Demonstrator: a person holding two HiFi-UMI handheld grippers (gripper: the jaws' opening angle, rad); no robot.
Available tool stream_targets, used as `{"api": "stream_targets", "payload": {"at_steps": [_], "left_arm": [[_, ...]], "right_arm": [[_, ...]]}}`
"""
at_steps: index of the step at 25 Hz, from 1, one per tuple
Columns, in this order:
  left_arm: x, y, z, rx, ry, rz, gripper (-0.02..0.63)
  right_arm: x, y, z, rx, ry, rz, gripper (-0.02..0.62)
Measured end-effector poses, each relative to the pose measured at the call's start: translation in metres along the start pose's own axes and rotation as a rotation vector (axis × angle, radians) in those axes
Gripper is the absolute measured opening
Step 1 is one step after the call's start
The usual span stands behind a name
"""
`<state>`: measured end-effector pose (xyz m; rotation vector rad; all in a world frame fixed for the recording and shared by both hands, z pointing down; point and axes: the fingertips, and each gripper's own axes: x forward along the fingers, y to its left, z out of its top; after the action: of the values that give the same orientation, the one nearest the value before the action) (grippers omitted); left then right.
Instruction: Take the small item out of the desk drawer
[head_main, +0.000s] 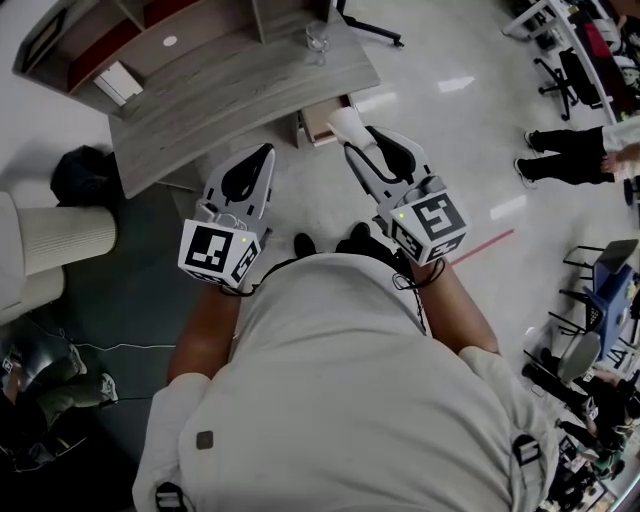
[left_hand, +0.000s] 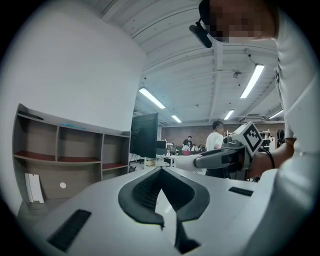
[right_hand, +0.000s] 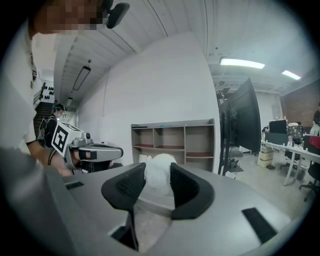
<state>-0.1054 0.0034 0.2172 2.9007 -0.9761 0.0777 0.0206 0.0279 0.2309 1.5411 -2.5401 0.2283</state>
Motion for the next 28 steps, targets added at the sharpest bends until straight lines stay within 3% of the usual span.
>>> {"api": "stream_targets", "payload": {"at_steps": [8, 18, 28], "left_arm": [[0.015, -0.05, 0.011, 0.023, 0.011, 0.012, 0.012], [0.039, -0.149, 0.011, 0.019, 0.016, 0.063, 0.012], [0.011, -0.223, 0.0, 0.03, 0.04, 0.12, 0.012]], "right_arm": [[-0.045, -0.024, 0.003, 0.008, -0.036, 0.015, 0.158], [-0.133, -0.065, -0.016, 0.017, -0.032, 0.066, 0.158], [-0.196, -0.057, -0.037, 0.003, -0.034, 0.139, 0.16]]}}
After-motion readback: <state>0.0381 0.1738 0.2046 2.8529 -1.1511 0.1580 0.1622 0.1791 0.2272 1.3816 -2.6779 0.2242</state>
